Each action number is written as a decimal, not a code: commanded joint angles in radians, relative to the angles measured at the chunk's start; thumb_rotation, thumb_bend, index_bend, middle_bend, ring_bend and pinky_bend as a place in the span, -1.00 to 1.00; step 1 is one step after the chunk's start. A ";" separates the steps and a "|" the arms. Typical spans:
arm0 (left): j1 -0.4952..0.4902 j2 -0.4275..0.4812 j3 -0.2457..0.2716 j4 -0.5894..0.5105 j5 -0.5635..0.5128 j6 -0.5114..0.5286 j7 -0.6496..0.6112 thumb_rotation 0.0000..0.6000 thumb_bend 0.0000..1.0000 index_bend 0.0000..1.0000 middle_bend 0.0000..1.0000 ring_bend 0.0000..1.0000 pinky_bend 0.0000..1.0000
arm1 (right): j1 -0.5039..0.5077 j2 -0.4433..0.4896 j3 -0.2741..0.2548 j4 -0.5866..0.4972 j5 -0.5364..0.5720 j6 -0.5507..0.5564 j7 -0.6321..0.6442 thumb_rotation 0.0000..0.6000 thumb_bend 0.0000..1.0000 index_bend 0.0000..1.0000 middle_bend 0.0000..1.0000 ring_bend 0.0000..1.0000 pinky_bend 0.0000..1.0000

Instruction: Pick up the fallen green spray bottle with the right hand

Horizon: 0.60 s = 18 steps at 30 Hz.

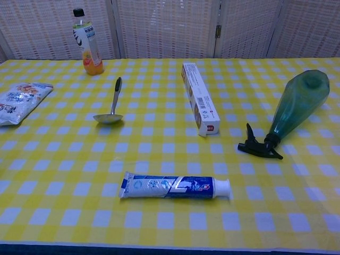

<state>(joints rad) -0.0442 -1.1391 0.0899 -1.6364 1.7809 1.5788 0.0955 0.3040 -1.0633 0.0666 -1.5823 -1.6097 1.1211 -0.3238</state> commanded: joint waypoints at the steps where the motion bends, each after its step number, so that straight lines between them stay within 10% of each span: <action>1: 0.001 0.006 0.003 0.002 0.006 0.008 -0.017 0.80 -0.27 -0.98 -0.78 -0.81 -1.00 | 0.114 -0.077 0.055 0.067 0.026 -0.110 -0.100 1.00 -0.33 -0.99 -0.78 -0.87 -1.00; 18: 0.033 0.039 -0.001 0.004 0.006 0.077 -0.071 0.79 -0.27 -0.97 -0.78 -0.81 -1.00 | 0.277 -0.303 0.037 0.243 0.131 -0.286 -0.305 1.00 -0.33 -0.93 -0.71 -0.78 -1.00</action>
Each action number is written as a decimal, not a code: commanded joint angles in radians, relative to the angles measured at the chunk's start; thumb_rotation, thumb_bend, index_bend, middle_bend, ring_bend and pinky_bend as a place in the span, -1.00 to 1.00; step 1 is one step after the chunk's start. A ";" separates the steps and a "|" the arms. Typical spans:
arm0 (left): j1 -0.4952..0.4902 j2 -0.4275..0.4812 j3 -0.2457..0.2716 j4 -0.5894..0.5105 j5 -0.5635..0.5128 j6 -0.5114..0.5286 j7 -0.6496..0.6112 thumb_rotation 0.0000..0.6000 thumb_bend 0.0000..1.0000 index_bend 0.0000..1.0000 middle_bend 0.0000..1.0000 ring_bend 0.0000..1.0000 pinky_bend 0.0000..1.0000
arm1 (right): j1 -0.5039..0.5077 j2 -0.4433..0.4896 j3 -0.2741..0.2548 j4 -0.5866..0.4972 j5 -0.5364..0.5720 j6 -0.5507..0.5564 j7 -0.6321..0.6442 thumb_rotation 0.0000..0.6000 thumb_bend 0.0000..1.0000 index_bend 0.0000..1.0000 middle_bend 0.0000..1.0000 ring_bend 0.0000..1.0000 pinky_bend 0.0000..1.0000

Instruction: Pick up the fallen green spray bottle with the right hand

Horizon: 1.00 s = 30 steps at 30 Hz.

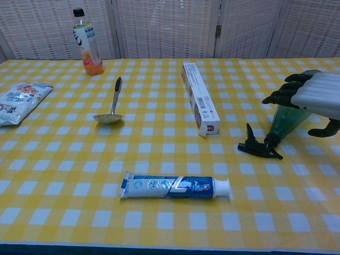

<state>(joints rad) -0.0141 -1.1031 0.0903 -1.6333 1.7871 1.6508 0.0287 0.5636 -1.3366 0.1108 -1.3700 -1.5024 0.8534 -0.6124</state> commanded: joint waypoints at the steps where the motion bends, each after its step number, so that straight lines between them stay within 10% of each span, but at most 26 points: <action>1: 0.004 0.004 -0.002 0.001 -0.002 0.006 -0.008 0.79 -0.27 -0.97 -0.78 -0.81 -1.00 | 0.020 -0.039 -0.009 0.039 0.032 -0.024 -0.018 1.00 -0.33 -0.93 -0.71 -0.78 -1.00; 15: 0.011 0.023 -0.006 0.009 -0.005 0.023 -0.057 0.73 -0.26 -0.95 -0.78 -0.81 -1.00 | 0.066 -0.174 -0.039 0.221 0.000 0.032 0.004 1.00 -0.33 -0.20 -0.28 -0.43 -0.98; 22: 0.014 0.030 -0.006 0.019 0.005 0.037 -0.089 0.63 -0.23 -0.93 -0.78 -0.81 -1.00 | 0.070 -0.231 -0.065 0.337 -0.087 0.148 0.099 1.00 -0.33 0.36 0.15 -0.02 -0.45; 30: 0.017 0.027 -0.008 0.017 0.005 0.039 -0.078 0.64 -0.21 -0.93 -0.78 -0.81 -1.00 | 0.055 -0.183 -0.054 0.264 -0.127 0.290 0.235 1.00 -0.33 0.49 0.24 0.11 -0.35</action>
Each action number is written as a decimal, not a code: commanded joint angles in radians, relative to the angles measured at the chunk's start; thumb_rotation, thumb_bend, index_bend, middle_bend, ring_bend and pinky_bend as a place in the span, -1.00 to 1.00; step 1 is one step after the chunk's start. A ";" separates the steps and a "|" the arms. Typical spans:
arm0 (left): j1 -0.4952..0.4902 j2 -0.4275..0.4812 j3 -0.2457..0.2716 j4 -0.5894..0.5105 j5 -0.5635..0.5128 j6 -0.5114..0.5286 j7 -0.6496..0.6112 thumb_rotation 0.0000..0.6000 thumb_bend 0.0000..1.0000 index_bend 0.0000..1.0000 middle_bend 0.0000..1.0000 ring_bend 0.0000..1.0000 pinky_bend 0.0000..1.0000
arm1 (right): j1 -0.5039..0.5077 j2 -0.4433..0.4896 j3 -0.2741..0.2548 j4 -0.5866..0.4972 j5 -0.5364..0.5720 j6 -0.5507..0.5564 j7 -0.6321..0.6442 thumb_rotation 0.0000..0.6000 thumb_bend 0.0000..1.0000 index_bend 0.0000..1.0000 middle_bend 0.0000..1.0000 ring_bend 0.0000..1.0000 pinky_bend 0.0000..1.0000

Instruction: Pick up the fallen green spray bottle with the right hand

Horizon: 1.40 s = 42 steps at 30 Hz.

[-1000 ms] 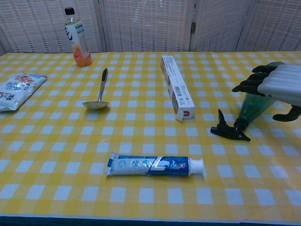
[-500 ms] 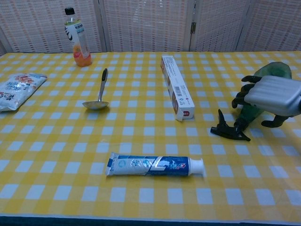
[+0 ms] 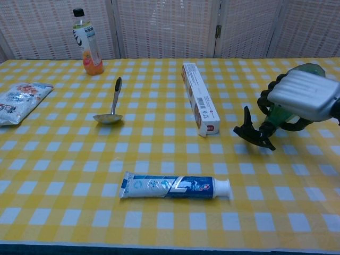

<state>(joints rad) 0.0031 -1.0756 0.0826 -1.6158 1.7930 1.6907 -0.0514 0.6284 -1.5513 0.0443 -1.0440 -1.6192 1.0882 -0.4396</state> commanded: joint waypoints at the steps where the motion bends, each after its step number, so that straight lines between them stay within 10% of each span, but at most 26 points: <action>1: 0.000 -0.001 -0.001 -0.001 -0.001 -0.003 0.005 0.64 -0.21 -0.93 -0.78 -0.81 -1.00 | -0.014 0.045 0.023 -0.092 -0.006 0.075 0.091 1.00 -0.33 0.50 0.25 0.13 -0.36; 16: 0.002 -0.006 -0.001 -0.011 0.002 -0.012 0.036 0.65 -0.21 -0.93 -0.78 -0.81 -1.00 | -0.133 0.278 0.280 -0.669 0.517 -0.043 0.830 1.00 -0.33 0.50 0.26 0.18 -0.36; 27: 0.003 -0.007 -0.002 -0.013 0.000 -0.016 0.039 0.65 -0.21 -0.93 -0.78 -0.81 -1.00 | -0.186 0.242 0.324 -0.559 0.569 -0.148 1.172 1.00 -0.33 0.50 0.27 0.18 -0.34; 42: 0.001 -0.006 -0.007 -0.010 -0.007 -0.020 0.030 0.65 -0.21 -0.91 -0.78 -0.81 -1.00 | -0.177 0.216 0.319 -0.497 0.480 -0.153 1.193 1.00 -0.33 0.29 -0.01 -0.10 -0.53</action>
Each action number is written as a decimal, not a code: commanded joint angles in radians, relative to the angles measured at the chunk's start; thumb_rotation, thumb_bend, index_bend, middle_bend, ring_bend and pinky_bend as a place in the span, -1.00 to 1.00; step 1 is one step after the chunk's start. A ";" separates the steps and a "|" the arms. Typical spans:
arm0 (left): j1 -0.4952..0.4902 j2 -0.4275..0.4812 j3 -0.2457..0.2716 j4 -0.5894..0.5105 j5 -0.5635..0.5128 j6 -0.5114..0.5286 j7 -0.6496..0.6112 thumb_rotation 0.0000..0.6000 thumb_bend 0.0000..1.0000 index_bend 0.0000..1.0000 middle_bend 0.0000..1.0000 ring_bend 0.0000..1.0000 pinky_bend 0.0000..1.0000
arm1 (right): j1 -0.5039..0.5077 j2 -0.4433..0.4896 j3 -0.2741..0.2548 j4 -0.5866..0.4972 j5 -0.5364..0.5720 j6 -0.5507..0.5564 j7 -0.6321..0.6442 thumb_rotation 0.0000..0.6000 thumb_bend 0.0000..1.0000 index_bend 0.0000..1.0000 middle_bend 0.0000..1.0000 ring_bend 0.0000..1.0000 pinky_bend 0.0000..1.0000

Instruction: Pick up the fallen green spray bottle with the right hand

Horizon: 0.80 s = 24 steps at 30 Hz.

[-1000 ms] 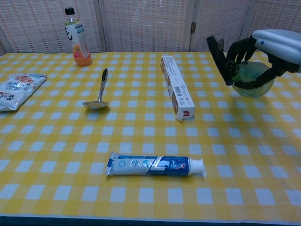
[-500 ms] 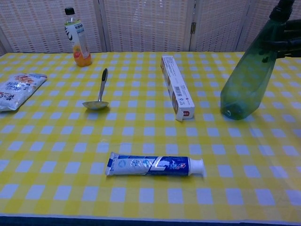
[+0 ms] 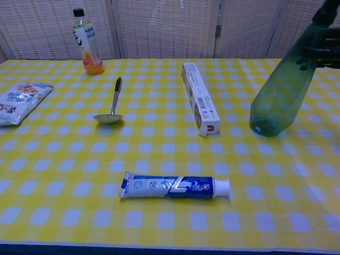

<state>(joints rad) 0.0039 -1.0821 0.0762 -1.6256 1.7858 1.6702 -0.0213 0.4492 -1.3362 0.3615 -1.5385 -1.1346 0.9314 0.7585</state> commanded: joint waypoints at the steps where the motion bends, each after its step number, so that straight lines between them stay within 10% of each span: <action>1: 0.001 0.000 0.000 0.000 0.001 0.001 0.000 0.66 -0.21 -0.91 -0.78 -0.81 -1.00 | 0.002 0.002 0.002 -0.004 -0.006 0.006 -0.007 1.00 -0.33 0.29 -0.01 -0.10 -0.53; 24: 0.003 -0.003 -0.001 0.007 0.009 0.012 -0.014 0.65 -0.21 -1.00 -0.73 -0.79 -1.00 | -0.007 0.042 -0.015 -0.032 -0.088 0.038 0.016 1.00 -0.33 -0.11 -0.32 -0.32 -0.69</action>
<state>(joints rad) 0.0066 -1.0850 0.0756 -1.6187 1.7948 1.6824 -0.0350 0.4423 -1.2945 0.3467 -1.5722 -1.2206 0.9684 0.7730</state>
